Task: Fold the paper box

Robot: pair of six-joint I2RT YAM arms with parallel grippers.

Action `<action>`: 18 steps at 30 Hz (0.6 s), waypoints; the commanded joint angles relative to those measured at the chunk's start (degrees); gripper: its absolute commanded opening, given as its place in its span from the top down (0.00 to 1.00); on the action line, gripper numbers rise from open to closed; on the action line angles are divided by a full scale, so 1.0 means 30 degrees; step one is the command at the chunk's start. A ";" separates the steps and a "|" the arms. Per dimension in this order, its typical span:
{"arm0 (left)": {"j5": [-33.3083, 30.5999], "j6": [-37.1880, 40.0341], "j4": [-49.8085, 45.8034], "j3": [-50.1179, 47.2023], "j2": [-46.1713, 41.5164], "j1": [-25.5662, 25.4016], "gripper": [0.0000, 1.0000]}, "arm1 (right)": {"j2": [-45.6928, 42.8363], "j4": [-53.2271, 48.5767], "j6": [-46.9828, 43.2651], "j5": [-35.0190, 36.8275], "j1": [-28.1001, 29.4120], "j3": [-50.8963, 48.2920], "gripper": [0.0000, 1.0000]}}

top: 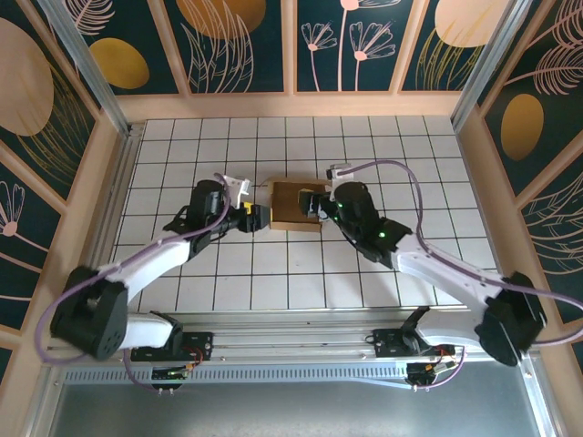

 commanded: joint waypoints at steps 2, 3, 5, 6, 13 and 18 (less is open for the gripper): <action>-0.0416 -0.2077 -0.1009 0.0463 -0.3846 -0.0188 0.32 | -0.2277 0.0388 0.0730 -0.0621 0.0364 0.0727 0.16; -0.1427 -0.2963 -0.1450 0.1074 -0.4258 -0.0174 0.34 | -0.2331 0.0088 0.1338 -0.0456 0.0146 0.1253 0.16; -0.3510 -0.4663 -0.2836 0.2871 -0.3925 -0.0174 0.40 | -0.1587 -0.1475 0.2793 -0.1196 -0.1047 0.2859 0.16; -0.4473 -0.5228 -0.3779 0.3966 -0.3194 -0.0173 0.44 | -0.0891 -0.2520 0.3734 -0.2662 -0.2260 0.3869 0.17; 0.1574 -0.6826 -0.3894 1.0309 0.5783 0.1844 0.44 | 0.5065 -0.7395 0.4712 -1.0188 -0.8769 0.7627 0.25; 0.3821 -0.5378 -0.4729 1.2150 0.9700 0.1877 0.41 | 0.7157 -0.6838 0.4443 -1.2629 -0.8667 0.6677 0.29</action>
